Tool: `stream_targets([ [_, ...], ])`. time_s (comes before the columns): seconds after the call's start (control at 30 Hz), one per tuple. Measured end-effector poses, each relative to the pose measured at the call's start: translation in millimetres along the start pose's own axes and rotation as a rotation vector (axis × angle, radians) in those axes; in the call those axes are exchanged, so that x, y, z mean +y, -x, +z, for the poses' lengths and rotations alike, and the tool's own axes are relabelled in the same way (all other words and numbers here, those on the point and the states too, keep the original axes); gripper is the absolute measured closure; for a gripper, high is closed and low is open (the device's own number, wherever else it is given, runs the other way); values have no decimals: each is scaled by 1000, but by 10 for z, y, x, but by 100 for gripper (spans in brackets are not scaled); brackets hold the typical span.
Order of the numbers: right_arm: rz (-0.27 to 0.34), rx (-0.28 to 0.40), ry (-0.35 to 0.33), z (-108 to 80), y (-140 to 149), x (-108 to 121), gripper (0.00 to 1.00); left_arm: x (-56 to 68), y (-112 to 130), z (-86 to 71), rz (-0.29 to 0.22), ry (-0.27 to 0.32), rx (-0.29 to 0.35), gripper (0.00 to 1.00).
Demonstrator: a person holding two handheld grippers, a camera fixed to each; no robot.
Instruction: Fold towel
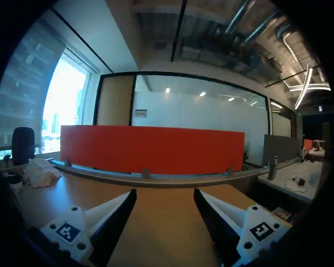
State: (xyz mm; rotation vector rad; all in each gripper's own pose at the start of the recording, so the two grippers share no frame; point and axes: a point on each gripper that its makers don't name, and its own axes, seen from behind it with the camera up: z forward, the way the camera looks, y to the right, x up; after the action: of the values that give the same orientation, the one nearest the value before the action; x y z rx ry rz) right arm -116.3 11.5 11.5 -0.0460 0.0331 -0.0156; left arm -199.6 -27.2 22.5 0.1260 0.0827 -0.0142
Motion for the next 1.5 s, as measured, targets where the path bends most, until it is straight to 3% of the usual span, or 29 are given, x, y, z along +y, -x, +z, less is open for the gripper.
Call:
stream_targets([
  [0.2,52,1,3,-8,191,44,1,-6,-2,-2,0,0,0,2],
  [0.57,82,12,-6,6,488,108,1,-16,-1,-6,0,0,0,3],
  [1.17,23,2,-15,-11,937,79,1,-22,-2,-2,0,0,0,3],
  [1.5,46,-8,-21,1,1039,58,1,-20,-1,-5,0,0,1,3],
])
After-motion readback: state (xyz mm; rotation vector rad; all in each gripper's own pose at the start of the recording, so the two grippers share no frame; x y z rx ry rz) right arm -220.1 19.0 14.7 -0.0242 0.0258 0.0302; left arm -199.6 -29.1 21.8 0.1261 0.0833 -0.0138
